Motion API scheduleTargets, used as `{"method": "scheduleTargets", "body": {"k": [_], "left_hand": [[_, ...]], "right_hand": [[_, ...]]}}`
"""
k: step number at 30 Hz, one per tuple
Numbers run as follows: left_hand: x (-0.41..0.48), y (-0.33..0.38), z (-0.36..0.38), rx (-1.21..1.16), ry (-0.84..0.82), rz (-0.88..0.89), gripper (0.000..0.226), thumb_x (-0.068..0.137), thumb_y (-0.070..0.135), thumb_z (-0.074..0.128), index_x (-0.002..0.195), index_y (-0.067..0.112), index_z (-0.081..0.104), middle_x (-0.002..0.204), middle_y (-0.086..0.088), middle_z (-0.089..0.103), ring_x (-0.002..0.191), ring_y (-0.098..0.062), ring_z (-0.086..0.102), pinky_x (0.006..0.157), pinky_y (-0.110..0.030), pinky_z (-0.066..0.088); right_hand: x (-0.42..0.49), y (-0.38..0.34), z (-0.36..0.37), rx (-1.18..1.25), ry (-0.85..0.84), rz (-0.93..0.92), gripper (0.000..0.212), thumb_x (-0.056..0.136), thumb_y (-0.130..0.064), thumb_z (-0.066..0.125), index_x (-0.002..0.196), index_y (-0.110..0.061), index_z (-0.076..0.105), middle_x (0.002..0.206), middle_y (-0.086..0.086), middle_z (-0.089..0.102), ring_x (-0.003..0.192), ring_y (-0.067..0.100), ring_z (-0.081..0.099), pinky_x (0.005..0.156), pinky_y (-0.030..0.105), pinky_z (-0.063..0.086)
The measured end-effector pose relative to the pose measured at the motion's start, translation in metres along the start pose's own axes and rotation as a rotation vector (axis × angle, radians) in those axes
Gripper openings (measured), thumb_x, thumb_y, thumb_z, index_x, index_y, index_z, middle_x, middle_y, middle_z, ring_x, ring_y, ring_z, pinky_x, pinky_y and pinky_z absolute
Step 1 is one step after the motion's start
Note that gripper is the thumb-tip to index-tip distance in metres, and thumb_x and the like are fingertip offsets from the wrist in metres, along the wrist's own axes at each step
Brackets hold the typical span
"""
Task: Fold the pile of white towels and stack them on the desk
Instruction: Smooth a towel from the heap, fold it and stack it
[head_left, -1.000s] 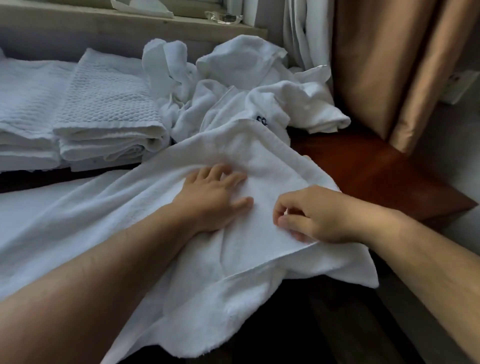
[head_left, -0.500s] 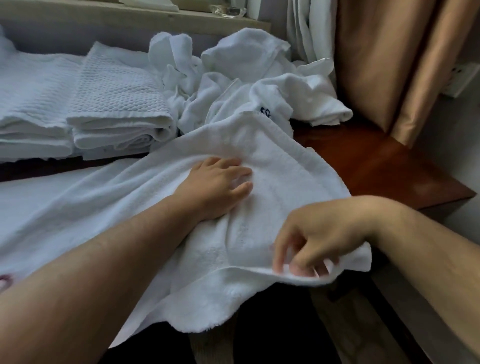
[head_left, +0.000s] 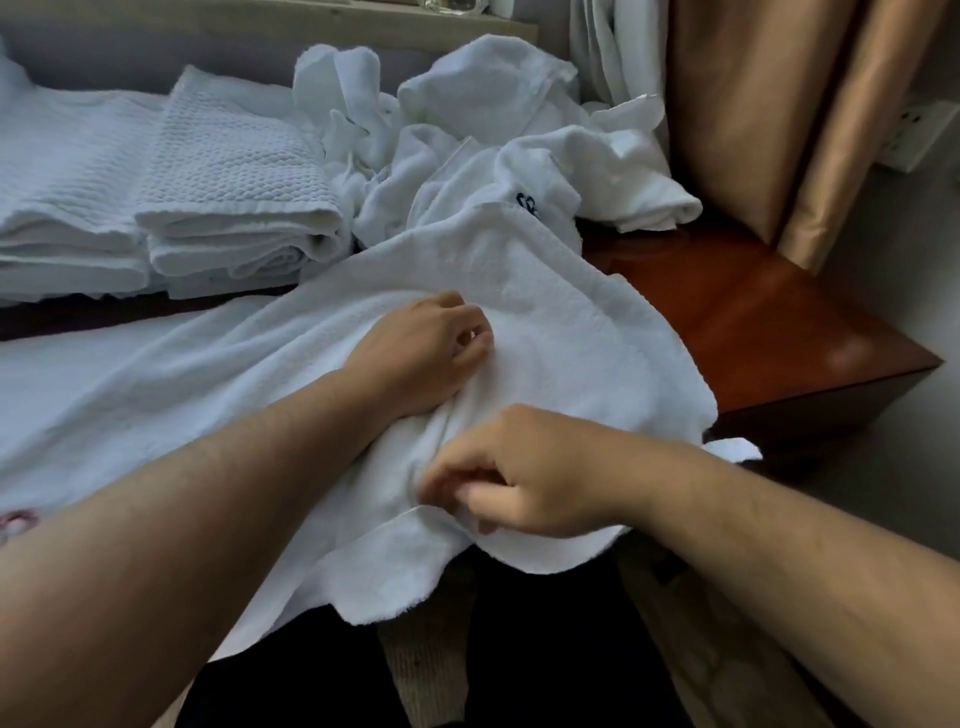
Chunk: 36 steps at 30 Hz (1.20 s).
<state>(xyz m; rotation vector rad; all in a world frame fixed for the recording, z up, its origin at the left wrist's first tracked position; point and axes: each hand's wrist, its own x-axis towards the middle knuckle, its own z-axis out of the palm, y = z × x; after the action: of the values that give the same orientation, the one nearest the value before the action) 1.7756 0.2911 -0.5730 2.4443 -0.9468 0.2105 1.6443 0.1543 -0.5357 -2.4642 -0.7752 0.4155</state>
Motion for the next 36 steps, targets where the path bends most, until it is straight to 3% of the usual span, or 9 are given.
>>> {"method": "scheduleTargets", "body": {"k": [4,7,13,18,22,27,30,33,36], "left_hand": [[0.0,0.002,-0.001,0.012,-0.025,-0.025,0.021,0.099,0.036,0.047,0.101,0.029,0.067,0.102,0.008,0.057,0.089,-0.014,0.053,0.075,-0.029,0.038],[0.0,0.002,-0.001,0.026,-0.031,-0.031,0.02,0.099,0.034,0.047,0.102,0.029,0.067,0.104,0.008,0.056,0.089,-0.014,0.052,0.075,-0.029,0.038],[0.001,0.002,-0.004,0.021,-0.054,-0.012,0.022,0.1,0.036,0.05,0.109,0.027,0.067,0.105,0.005,0.055,0.099,-0.019,0.054,0.08,-0.029,0.038],[-0.009,-0.007,-0.005,0.235,-0.241,0.004,0.057,0.094,0.065,0.046,0.146,0.045,0.038,0.158,0.002,0.031,0.146,-0.021,0.023,0.117,-0.041,0.02],[-0.006,-0.01,-0.009,0.262,-0.374,-0.051,0.08,0.079,0.087,0.034,0.15,0.051,0.026,0.163,0.006,0.023,0.149,-0.022,0.02,0.12,-0.044,0.016],[0.034,0.009,0.002,0.207,-0.108,-0.054,0.037,0.095,0.064,0.041,0.11,0.04,0.064,0.117,0.006,0.056,0.117,-0.02,0.048,0.088,-0.035,0.036],[0.055,0.014,0.017,0.176,-0.146,0.0,0.027,0.09,0.064,0.052,0.101,0.039,0.058,0.112,0.009,0.051,0.114,-0.017,0.046,0.089,-0.035,0.041],[0.075,0.012,0.027,0.204,-0.201,0.036,0.031,0.085,0.069,0.052,0.099,0.042,0.049,0.111,0.011,0.046,0.111,-0.016,0.042,0.09,-0.037,0.04],[0.093,0.011,0.021,0.174,-0.243,0.076,0.033,0.081,0.07,0.057,0.098,0.043,0.049,0.108,0.013,0.049,0.105,-0.013,0.045,0.083,-0.034,0.039]], "right_hand": [[0.0,-0.002,0.026,-0.293,-0.37,0.025,0.042,0.099,-0.013,0.049,0.135,-0.031,0.063,0.137,-0.01,0.061,0.119,0.01,0.054,0.088,0.02,0.036],[-0.001,-0.003,0.037,-0.394,-0.5,0.076,0.044,0.096,-0.009,0.048,0.127,-0.033,0.069,0.133,-0.01,0.063,0.117,0.013,0.056,0.079,0.021,0.033],[0.0,-0.008,0.009,0.103,-0.063,0.036,0.023,0.09,-0.005,0.056,0.102,-0.023,0.066,0.096,-0.008,0.072,0.073,0.0,0.067,0.073,0.014,0.048],[-0.002,0.039,-0.038,0.028,0.669,0.295,0.022,0.089,-0.037,0.054,0.078,-0.023,0.067,0.08,-0.003,0.071,0.078,0.015,0.065,0.062,0.03,0.048],[-0.003,0.105,-0.06,-0.215,0.443,0.969,0.058,0.099,-0.056,0.035,0.138,-0.018,0.054,0.145,0.01,0.051,0.132,0.039,0.042,0.105,0.046,0.041],[-0.004,0.147,-0.084,-0.063,0.825,1.026,0.072,0.094,-0.048,0.057,0.153,-0.014,0.033,0.151,0.018,0.042,0.137,0.041,0.037,0.108,0.049,0.038],[0.001,0.154,-0.102,-0.003,0.77,1.107,0.088,0.081,-0.057,0.075,0.142,-0.001,0.045,0.136,0.019,0.056,0.123,0.038,0.055,0.088,0.04,0.05],[0.01,0.163,-0.118,-0.088,0.506,1.019,0.048,0.082,-0.049,0.077,0.094,-0.003,0.07,0.085,0.008,0.064,0.077,0.025,0.061,0.054,0.03,0.038],[0.009,0.178,-0.145,-0.162,0.598,0.995,0.035,0.088,-0.041,0.071,0.076,-0.01,0.062,0.076,0.004,0.057,0.076,0.026,0.057,0.055,0.031,0.036]]}}
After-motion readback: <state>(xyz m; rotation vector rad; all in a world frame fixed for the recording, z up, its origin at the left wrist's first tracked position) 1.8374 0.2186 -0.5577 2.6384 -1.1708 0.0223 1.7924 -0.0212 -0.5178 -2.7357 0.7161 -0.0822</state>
